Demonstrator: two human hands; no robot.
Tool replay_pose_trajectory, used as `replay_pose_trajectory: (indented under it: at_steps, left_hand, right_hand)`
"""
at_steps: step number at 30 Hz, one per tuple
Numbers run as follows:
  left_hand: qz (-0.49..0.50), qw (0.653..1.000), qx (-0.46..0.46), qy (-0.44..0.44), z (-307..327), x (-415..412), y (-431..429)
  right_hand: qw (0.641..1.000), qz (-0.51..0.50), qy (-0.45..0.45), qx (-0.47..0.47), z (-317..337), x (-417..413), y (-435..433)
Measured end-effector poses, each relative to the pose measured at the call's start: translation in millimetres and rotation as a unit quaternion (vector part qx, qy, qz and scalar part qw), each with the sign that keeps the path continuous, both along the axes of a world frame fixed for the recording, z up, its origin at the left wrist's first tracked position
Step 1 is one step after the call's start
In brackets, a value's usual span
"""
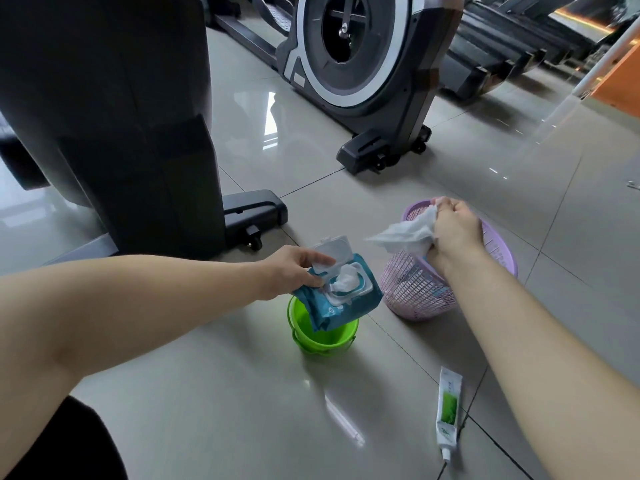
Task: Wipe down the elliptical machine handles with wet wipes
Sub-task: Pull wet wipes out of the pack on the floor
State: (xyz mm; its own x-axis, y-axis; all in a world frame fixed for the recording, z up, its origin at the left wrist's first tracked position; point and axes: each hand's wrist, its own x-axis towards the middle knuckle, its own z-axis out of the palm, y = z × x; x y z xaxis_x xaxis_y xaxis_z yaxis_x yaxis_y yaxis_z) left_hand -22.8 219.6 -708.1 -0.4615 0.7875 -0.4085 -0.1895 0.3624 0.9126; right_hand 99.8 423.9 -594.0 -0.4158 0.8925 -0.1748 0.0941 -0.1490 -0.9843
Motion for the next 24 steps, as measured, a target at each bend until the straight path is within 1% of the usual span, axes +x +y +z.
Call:
replay_pose_trajectory:
  at_steps: [1,2,5,6,8,11,14,16,19,21,23,24]
  left_hand:
    - [0.002,1.000,0.000,-0.002,1,0,0]
    - [0.005,1.000,0.001,-0.004,2,0,0]
    - [0.023,1.000,0.014,-0.007,6,0,2]
    - [0.033,0.999,0.020,-0.004,7,0,3]
    - [0.049,0.998,0.033,0.010,9,1,6]
    - [0.067,0.996,0.053,0.026,11,4,11]
    - [0.089,0.993,0.070,0.022,14,9,11]
    - [0.095,0.992,0.073,0.028,14,12,11]
    - [0.099,0.992,0.069,0.042,13,15,9]
    - [0.100,0.991,0.065,0.056,12,17,8]
    - [0.095,0.991,0.060,0.072,10,20,8]
    - [0.092,0.991,0.057,0.080,10,22,9]
  right_hand:
    - [1.000,0.003,0.013,-0.020,4,1,0]
    - [0.999,0.018,0.002,-0.037,5,4,0]
    - [0.984,0.121,-0.112,-0.073,1,18,-12]
    - [0.973,0.164,-0.150,-0.062,-4,23,-19]
    - [0.957,0.223,-0.187,-0.002,-19,28,-36]
    - [0.936,0.269,-0.209,0.084,-38,27,-52]
    - [0.904,0.314,-0.255,0.137,-53,23,-50]
    - [0.884,0.322,-0.288,0.177,-60,21,-49]
    - [0.865,0.326,-0.307,0.223,-68,18,-52]
    - [0.837,0.339,-0.341,0.260,-70,16,-57]
    - [0.815,0.322,-0.377,0.298,-73,13,-62]
    - [0.814,0.300,-0.390,0.308,-74,11,-64]
